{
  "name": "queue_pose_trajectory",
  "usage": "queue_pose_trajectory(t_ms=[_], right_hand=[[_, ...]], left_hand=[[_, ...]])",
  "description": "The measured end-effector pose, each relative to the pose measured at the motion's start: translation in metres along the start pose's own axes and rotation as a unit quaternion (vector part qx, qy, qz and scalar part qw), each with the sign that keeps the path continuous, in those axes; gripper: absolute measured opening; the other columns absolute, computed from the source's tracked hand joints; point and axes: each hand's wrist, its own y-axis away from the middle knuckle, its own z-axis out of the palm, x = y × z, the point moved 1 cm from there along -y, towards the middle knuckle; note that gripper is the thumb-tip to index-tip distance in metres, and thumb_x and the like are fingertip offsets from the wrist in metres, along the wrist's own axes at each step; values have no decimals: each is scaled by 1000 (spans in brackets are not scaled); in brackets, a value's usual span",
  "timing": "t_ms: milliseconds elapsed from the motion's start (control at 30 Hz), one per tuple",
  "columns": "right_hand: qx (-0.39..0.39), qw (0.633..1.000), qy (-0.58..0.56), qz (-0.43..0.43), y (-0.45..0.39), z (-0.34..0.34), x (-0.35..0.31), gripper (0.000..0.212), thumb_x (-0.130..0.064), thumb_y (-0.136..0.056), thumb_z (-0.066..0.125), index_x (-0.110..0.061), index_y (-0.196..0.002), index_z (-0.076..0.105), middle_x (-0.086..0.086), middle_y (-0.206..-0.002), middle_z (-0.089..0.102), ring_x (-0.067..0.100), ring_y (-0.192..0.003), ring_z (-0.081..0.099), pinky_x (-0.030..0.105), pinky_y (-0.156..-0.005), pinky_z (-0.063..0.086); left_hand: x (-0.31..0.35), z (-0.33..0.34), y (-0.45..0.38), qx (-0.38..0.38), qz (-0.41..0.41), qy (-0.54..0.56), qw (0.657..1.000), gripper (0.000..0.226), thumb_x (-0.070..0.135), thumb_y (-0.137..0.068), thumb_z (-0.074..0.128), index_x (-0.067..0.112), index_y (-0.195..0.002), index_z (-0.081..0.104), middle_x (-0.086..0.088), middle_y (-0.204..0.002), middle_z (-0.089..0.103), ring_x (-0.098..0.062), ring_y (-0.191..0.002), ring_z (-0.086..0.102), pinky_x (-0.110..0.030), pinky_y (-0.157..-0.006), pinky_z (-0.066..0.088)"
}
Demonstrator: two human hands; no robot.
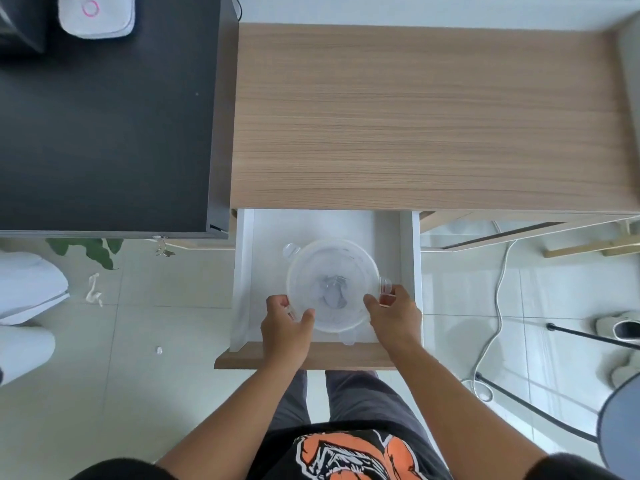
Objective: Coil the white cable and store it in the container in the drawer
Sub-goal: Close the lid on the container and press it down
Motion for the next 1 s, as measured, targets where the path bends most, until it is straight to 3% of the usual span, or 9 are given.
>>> queue_pose_trajectory(t_ms=[167,233,300,400,500,600,700,867,1000], right_hand=[[-3,1000,-6,-4,-5,-1,-1,23,-33,-85,75,-25,-102,62,-6,-93,73,27,-82,75,46,-83,62],[-5,1000,-12,-3,-6,-1,0,48,-31,-86,78,-23,-128,58,-3,-105,71,27,-85,75,48,-86,63],[-2,1000,-17,-14,-5,-1,0,79,-27,-87,80,-29,-152,35,3,-125,65,25,-88,75,51,-89,62],[-2,999,-10,-46,-2,-2,0,96,-20,-88,80,-40,-158,18,9,-149,51,24,-95,74,53,-91,61],[-6,998,18,-66,2,-1,1,87,-19,-91,77,-42,-156,24,8,-157,45,19,-92,73,46,-87,63],[3,996,50,-75,3,0,0,67,-29,-93,72,-38,-149,36,6,-148,56,29,-112,68,46,-94,59],[-5,998,18,-55,2,1,-4,55,-36,-93,70,-34,-142,44,8,-139,63,34,-112,68,55,-84,63],[1,999,-10,-37,-2,2,-9,46,-30,-92,74,-34,-130,50,8,-136,66,30,-106,70,53,-76,66],[-7,999,2,-39,-6,3,-7,44,-25,-93,72,-32,-131,52,9,-136,66,33,-105,72,53,-76,66]], left_hand=[[1,2,-6,-3,-4,8,1000,50,26,-84,79,21,-119,45,-2,-112,63,-18,-91,61,-9,-56,40],[2,3,-5,-13,7,5,1000,67,22,-83,80,21,-137,39,0,-117,60,-18,-96,60,-15,-67,51],[2,4,-5,-24,21,-10,999,84,21,-84,80,24,-150,29,3,-119,56,-16,-101,57,-31,-84,57],[0,1,-9,-47,35,-38,998,91,23,-81,82,26,-152,25,0,-124,57,-21,-109,59,-38,-92,57],[4,-1,-10,-55,44,-104,992,106,39,-76,84,24,-156,16,-6,-147,46,-31,-131,52,-45,-98,54],[16,-2,-18,-22,69,-140,987,103,58,-83,70,31,-159,6,-3,-165,27,-32,-144,39,-54,-101,50],[28,0,-29,-33,63,-102,992,92,51,-90,67,32,-159,9,-2,-163,33,-31,-142,43,-51,-102,50],[28,6,-24,-24,66,-90,993,79,33,-85,77,30,-148,30,-2,-142,53,-28,-122,57,-44,-94,57],[26,5,-25,-17,69,-105,992,84,32,-83,81,31,-147,27,-3,-140,54,-28,-120,58,-45,-91,57]])
